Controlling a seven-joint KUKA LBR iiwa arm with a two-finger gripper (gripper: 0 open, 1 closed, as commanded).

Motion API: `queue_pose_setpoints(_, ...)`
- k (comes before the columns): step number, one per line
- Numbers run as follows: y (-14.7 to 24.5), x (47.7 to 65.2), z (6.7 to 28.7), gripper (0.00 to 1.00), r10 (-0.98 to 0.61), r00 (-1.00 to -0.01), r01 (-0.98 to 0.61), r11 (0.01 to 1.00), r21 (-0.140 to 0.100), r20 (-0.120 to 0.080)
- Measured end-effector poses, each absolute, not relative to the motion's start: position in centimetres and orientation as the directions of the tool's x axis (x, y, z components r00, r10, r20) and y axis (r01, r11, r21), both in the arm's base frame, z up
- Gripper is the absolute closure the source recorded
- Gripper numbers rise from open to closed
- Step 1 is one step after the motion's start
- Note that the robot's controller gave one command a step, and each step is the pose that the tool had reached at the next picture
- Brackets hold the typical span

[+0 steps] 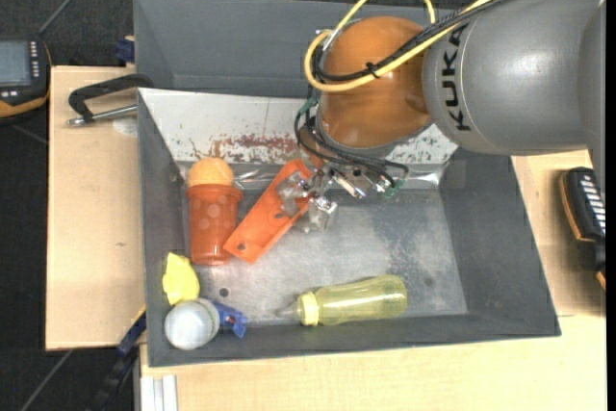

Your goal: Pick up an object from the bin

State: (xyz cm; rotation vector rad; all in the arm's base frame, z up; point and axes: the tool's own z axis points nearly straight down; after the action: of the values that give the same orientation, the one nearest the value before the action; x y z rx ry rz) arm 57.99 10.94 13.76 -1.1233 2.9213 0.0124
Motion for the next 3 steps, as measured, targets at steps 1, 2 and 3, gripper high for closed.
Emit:
queue_pose_setpoints(1, 11.0, 60.6, 19.7, 0.0, -0.676, -0.736, -0.676, 0.737, -0.006, -0.03)
queue_pose_setpoints(2, 11.0, 60.4, 19.4, 0.0, -0.676, -0.737, -0.676, 0.737, -0.001, -0.023)
queue_pose_setpoints(3, 14.4, 58.7, 12.6, 0.0, -0.652, -0.758, -0.652, 0.758, -0.005, -0.033)
